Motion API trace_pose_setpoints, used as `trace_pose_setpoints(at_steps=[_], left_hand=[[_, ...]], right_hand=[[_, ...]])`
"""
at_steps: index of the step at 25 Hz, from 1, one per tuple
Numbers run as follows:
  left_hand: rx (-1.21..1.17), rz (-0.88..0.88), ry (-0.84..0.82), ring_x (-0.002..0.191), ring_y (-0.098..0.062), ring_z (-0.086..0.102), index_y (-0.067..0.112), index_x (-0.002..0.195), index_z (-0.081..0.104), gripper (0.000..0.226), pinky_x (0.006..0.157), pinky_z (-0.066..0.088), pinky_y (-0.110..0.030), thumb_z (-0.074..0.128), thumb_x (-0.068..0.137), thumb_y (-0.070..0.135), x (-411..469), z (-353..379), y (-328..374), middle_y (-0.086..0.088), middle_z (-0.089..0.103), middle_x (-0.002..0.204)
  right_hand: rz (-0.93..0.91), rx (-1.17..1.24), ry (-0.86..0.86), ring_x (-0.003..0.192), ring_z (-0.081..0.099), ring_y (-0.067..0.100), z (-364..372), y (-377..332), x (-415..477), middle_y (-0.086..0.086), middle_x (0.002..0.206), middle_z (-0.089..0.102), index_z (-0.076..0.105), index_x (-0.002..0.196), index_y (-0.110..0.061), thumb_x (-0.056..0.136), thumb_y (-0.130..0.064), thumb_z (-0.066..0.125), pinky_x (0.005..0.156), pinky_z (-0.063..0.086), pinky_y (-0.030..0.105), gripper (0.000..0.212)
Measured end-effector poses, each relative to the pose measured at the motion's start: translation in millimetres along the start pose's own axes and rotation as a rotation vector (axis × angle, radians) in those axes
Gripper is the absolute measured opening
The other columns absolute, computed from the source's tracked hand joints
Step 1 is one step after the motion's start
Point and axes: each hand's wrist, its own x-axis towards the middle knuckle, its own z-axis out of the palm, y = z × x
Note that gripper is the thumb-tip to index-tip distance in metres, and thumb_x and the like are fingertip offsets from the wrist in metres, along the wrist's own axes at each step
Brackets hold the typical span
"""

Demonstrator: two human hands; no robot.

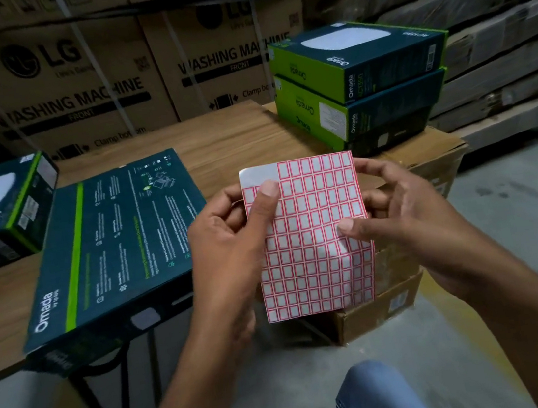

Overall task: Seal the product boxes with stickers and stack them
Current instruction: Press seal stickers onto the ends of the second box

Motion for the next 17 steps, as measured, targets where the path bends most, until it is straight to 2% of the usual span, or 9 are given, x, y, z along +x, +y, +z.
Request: trace_pose_setpoints(at_steps=[2,4,6,8,12,15,17], left_hand=[[0.031,0.052,-0.008,0.088,-0.02,0.08,0.015,0.11,0.075,0.017,0.068,0.064,-0.029,0.071,0.095,0.023,-10,-9,8,-0.003,0.082,0.097],[0.098,0.129,0.003,0.087,-0.021,0.08,0.017,0.106,0.078,0.013,0.071,0.065,-0.03,0.071,0.096,0.021,-19,-18,12,-0.002,0.082,0.095],[0.14,0.188,0.021,0.085,-0.017,0.08,0.018,0.103,0.079,0.011,0.072,0.064,-0.028,0.072,0.095,0.019,-27,-24,13,0.0,0.082,0.092],[0.142,0.235,0.038,0.082,-0.012,0.077,0.017,0.1,0.08,0.01,0.072,0.061,-0.024,0.072,0.094,0.016,-34,-30,12,0.0,0.081,0.09],[0.124,0.259,0.051,0.081,-0.005,0.071,0.013,0.097,0.08,0.012,0.072,0.057,-0.021,0.069,0.094,0.017,-45,-41,11,0.0,0.08,0.087],[0.134,0.254,0.044,0.08,-0.008,0.071,0.015,0.099,0.081,0.017,0.07,0.058,-0.023,0.067,0.094,0.023,-50,-51,12,-0.001,0.079,0.087],[0.149,0.268,0.037,0.084,-0.014,0.073,0.017,0.101,0.082,0.018,0.075,0.061,-0.029,0.067,0.095,0.025,-52,-55,13,-0.003,0.08,0.091]], right_hand=[[-0.056,-0.142,0.051,0.109,0.071,0.004,11,-2,-4,-0.01,0.127,0.071,0.036,0.15,-0.042,0.083,-0.007,0.082,0.085,0.059,0.026,0.088],[-0.276,-0.434,0.274,0.119,0.058,0.0,28,0,-11,-0.019,0.14,0.054,0.039,0.147,-0.045,0.081,-0.021,0.087,0.097,0.049,0.028,0.086],[-0.631,-0.64,0.456,0.117,0.055,0.008,48,0,-20,-0.011,0.133,0.057,0.057,0.138,-0.033,0.089,-0.026,0.081,0.096,0.049,0.03,0.055],[-0.841,-0.601,0.432,0.107,0.061,0.011,68,0,-28,-0.008,0.115,0.069,0.073,0.121,-0.022,0.094,-0.025,0.075,0.09,0.052,0.031,0.026],[-0.858,-0.457,0.363,0.098,0.069,0.009,98,-1,-33,-0.007,0.104,0.076,0.08,0.11,-0.016,0.097,-0.02,0.074,0.084,0.056,0.033,0.015],[-0.799,-0.401,0.373,0.095,0.07,0.005,104,-2,-34,-0.01,0.103,0.076,0.08,0.11,-0.018,0.097,-0.02,0.075,0.081,0.057,0.03,0.014],[-0.779,-0.386,0.364,0.094,0.071,0.002,105,-3,-37,-0.014,0.102,0.075,0.079,0.111,-0.02,0.096,-0.023,0.075,0.08,0.058,0.026,0.015]])
